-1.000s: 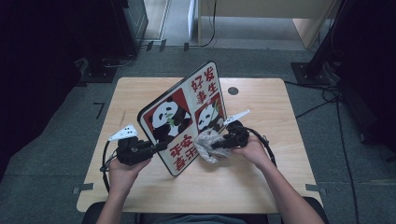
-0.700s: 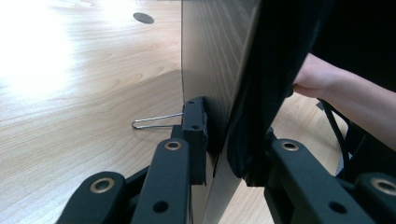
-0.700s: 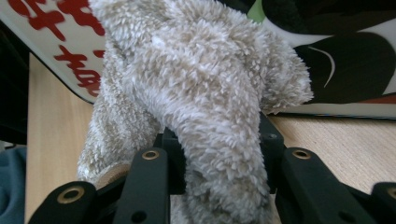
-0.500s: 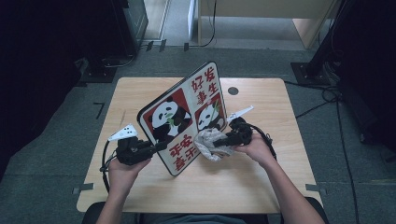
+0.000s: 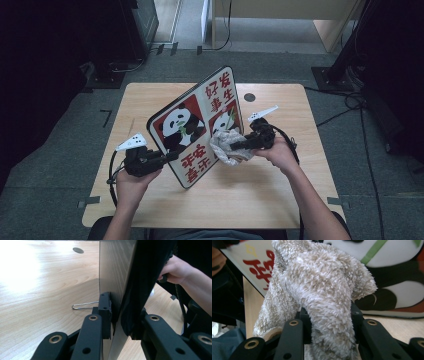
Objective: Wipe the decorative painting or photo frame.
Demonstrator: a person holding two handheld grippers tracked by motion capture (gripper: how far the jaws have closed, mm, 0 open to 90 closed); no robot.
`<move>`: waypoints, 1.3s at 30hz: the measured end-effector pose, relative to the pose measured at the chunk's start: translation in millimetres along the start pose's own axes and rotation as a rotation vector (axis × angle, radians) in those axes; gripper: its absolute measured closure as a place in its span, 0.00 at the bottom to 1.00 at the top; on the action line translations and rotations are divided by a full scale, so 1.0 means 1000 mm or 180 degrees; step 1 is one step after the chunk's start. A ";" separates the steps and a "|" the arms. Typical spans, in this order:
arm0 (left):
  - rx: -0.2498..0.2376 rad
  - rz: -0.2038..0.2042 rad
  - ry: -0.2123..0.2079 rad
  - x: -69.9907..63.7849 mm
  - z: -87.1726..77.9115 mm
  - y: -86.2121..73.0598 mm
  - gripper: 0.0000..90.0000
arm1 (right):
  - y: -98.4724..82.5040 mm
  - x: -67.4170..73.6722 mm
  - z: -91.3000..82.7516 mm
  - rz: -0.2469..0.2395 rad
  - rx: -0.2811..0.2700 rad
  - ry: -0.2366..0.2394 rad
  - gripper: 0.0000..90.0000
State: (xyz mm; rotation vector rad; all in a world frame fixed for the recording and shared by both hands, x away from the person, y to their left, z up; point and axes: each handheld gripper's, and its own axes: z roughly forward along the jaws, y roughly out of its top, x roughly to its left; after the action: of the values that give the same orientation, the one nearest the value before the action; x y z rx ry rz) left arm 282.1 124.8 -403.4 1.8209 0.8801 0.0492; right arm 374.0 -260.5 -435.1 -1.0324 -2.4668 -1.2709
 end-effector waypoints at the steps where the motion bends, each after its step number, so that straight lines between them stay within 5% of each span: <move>1: 0.0000 0.0002 0.0001 0.000 0.000 0.000 0.85 | 0.001 0.000 -0.001 -0.0003 -0.0001 0.0005 0.75; 14: -0.0002 -0.0010 0.0002 0.000 0.000 0.000 0.85 | 0.028 0.011 -0.019 -0.0111 -0.0017 -0.0055 0.75; 39: -0.0011 -0.0019 -0.0006 0.001 0.000 0.000 0.85 | 0.099 0.056 -0.045 -0.0411 -0.0084 -0.0087 0.75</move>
State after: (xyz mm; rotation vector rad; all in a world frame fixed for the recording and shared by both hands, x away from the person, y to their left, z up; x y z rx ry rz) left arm 282.5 125.3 -403.9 1.8148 0.8837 0.0452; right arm 390.6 -228.3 -318.6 -0.9153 -2.5813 -1.3385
